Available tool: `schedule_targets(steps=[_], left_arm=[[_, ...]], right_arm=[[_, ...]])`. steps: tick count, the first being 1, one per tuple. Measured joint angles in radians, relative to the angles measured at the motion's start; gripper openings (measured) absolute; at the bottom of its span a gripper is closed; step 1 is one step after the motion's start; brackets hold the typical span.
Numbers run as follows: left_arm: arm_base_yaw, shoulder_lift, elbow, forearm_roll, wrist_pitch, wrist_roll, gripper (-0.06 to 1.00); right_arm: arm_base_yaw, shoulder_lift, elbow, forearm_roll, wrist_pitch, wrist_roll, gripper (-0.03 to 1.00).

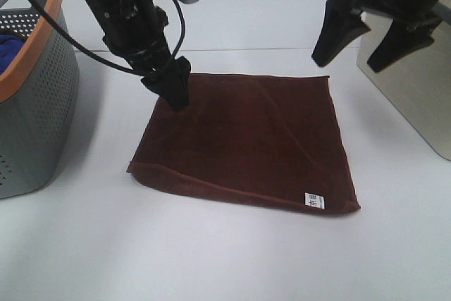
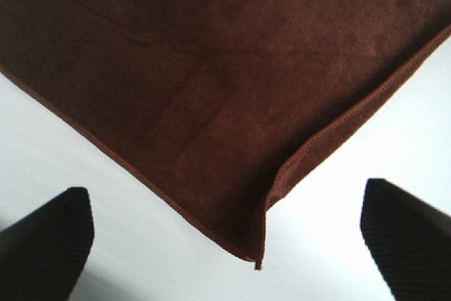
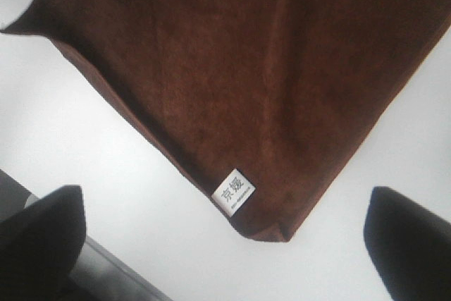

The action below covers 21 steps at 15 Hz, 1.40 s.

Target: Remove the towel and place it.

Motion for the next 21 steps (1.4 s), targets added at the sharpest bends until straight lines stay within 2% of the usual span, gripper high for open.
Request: schedule_targets(steps=[3, 5, 6, 8, 9, 11, 13, 15, 18, 19, 21], left_arm=[[0.001, -0.105, 0.0, 0.003, -0.042, -0.012, 0.99], [0.025, -0.186, 0.0, 0.005, -0.046, -0.054, 0.99], [0.055, -0.228, 0.0, 0.011, -0.045, -0.114, 0.99], [0.158, -0.3, 0.0, 0.064, -0.023, -0.241, 0.99], [0.273, -0.358, 0.0, 0.136, 0.027, -0.333, 0.99], [0.388, -0.396, 0.004, 0.201, 0.111, -0.367, 0.99], [0.462, -0.455, 0.044, 0.215, 0.134, -0.368, 0.99], [0.511, -0.561, 0.151, 0.215, 0.115, -0.376, 0.99], [0.572, -0.815, 0.395, 0.222, 0.025, -0.42, 0.99], [0.576, -0.85, 0.426, 0.226, 0.019, -0.422, 0.99], [0.577, -1.025, 0.571, 0.233, -0.005, -0.426, 0.99]], right_arm=[[0.0, -0.104, -0.106, -0.046, 0.004, 0.013, 0.96], [0.0, -0.152, -0.168, -0.122, 0.005, 0.127, 0.96], [0.0, -0.171, -0.183, -0.175, 0.006, 0.204, 0.96], [-0.027, -0.204, -0.191, -0.258, 0.006, 0.305, 0.96], [-0.102, -0.22, -0.191, -0.27, 0.006, 0.325, 0.96], [-0.18, -0.222, -0.191, -0.279, 0.006, 0.328, 0.96], [-0.208, -0.258, -0.178, -0.287, 0.007, 0.31, 0.96], [-0.208, -0.373, -0.099, -0.285, 0.007, 0.3, 0.96], [-0.208, -0.603, 0.103, -0.285, 0.008, 0.283, 0.96], [-0.208, -0.649, 0.144, -0.285, 0.008, 0.283, 0.96], [-0.208, -0.837, 0.308, -0.285, 0.008, 0.28, 0.96]])
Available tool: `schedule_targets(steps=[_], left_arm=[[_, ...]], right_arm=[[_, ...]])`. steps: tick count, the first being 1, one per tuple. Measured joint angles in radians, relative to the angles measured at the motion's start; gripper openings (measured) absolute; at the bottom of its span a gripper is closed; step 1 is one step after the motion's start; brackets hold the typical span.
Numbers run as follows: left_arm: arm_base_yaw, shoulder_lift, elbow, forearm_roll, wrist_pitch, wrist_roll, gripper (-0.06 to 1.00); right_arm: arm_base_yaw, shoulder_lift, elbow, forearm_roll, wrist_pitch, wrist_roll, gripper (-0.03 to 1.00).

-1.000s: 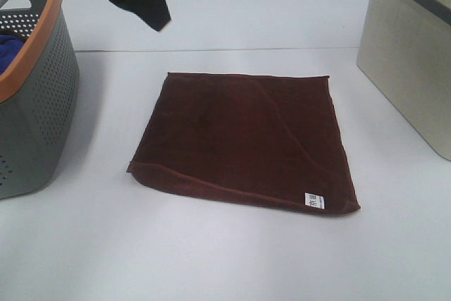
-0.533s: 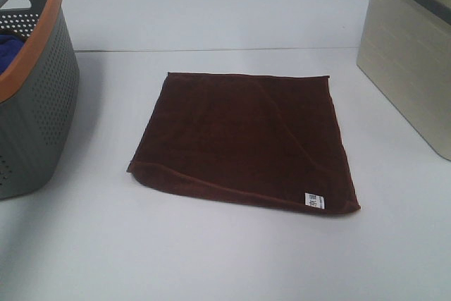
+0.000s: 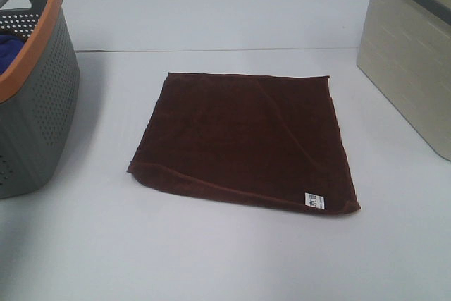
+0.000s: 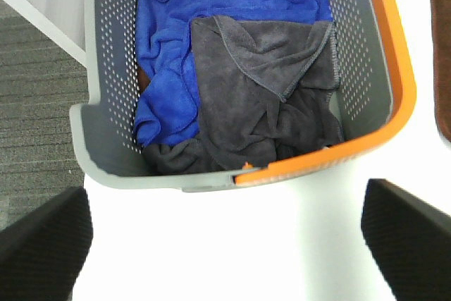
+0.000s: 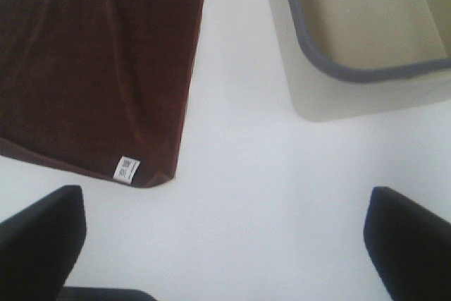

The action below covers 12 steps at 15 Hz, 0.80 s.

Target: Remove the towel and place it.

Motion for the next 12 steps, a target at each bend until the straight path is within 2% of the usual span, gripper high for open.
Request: schedule_targets(steps=[5, 7, 10, 12], left_arm=[[0.002, -0.374, 0.28, 0.066, -0.158, -0.003, 0.99], [-0.014, -0.511, 0.413, 0.085, -0.176, -0.003, 0.99], [-0.071, -0.572, 0.473, 0.124, -0.166, -0.003, 0.99], [-0.077, -0.648, 0.49, 0.132, -0.157, -0.026, 0.99]], right_arm=[[0.0, -0.47, 0.36, -0.075, -0.002, -0.002, 0.96], [0.0, -0.693, 0.488, -0.098, -0.004, -0.012, 0.96], [0.0, -0.84, 0.542, -0.098, -0.004, -0.032, 0.96], [0.0, -0.941, 0.582, -0.098, -0.004, -0.033, 0.96]])
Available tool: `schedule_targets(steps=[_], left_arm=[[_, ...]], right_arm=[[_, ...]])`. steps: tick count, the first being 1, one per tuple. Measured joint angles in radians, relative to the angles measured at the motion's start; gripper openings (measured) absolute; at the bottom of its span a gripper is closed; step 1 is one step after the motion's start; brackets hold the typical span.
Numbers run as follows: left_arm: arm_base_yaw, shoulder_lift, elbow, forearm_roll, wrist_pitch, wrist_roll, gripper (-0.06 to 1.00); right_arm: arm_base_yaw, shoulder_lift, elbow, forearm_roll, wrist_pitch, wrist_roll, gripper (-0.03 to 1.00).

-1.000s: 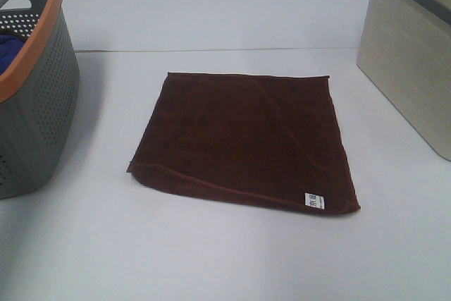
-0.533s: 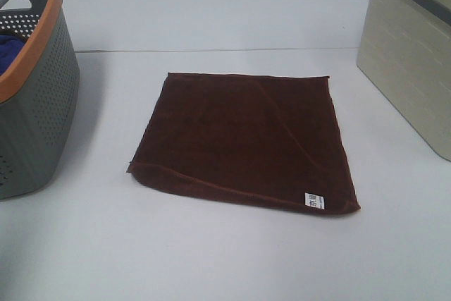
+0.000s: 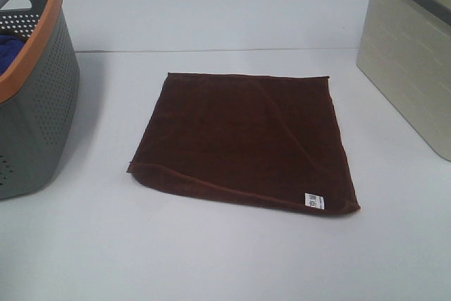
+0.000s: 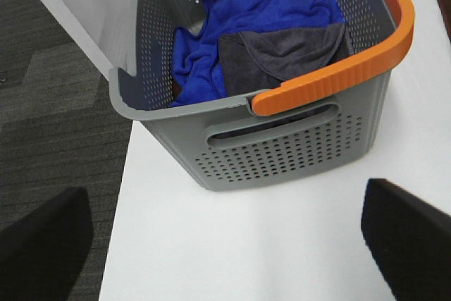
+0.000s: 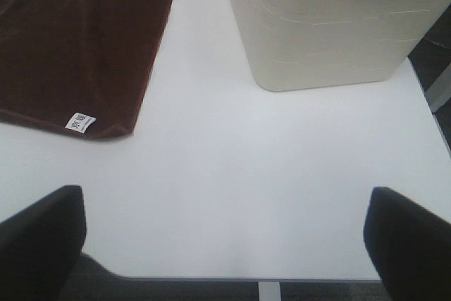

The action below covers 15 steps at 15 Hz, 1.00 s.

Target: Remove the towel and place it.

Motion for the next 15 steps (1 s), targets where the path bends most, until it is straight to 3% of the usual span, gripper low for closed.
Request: schedule_targets(steps=[3, 8, 9, 15], left_arm=[[0.0, -0.15, 0.059, -0.007, 0.001, -0.027, 0.99], [0.0, -0.335, 0.117, -0.121, 0.103, -0.034, 0.99], [0.0, -0.346, 0.129, -0.17, 0.136, -0.018, 0.99], [0.0, -0.346, 0.129, -0.191, 0.138, -0.011, 0.99]], right_arm=[[0.0, -0.051, 0.075, 0.0, 0.003, -0.007, 0.96], [0.0, -0.051, 0.119, 0.008, -0.013, -0.023, 0.96], [0.0, -0.051, 0.125, 0.012, -0.019, -0.023, 0.96], [0.0, -0.051, 0.125, 0.012, -0.022, -0.022, 0.96]])
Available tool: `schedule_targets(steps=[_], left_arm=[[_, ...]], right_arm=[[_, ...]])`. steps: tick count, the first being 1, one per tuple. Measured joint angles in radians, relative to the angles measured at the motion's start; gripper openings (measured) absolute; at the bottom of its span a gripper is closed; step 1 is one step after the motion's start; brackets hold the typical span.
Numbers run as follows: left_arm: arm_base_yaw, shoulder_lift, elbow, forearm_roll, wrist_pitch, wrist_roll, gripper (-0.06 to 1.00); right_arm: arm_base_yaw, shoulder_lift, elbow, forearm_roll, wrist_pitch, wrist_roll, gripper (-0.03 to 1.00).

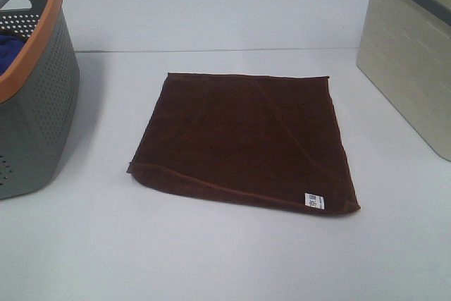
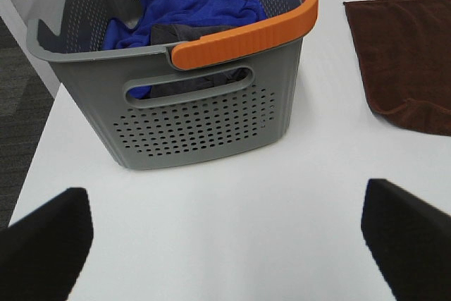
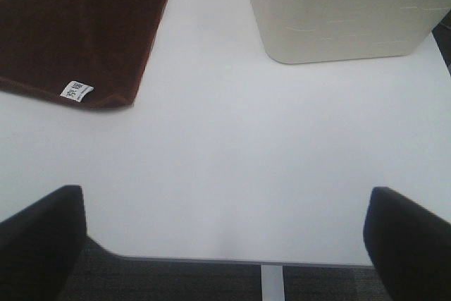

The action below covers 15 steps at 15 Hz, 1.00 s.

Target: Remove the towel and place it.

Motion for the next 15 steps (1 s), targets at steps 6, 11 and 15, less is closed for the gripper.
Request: schedule_targets(steps=[6, 11, 15], left_arm=[[0.007, 0.0, 0.0, -0.044, 0.0, 0.0, 0.99], [0.007, 0.0, 0.0, -0.046, 0.0, 0.0, 0.99], [0.007, 0.0, 0.0, -0.046, 0.0, 0.0, 0.99]], right_arm=[[0.0, 0.0, 0.0, 0.0, 0.0, 0.0, 0.96], [0.0, 0.0, 0.0, 0.001, 0.0, 0.0, 0.96], [0.0, 0.0, 0.0, 0.001, 0.0, 0.0, 0.96]])
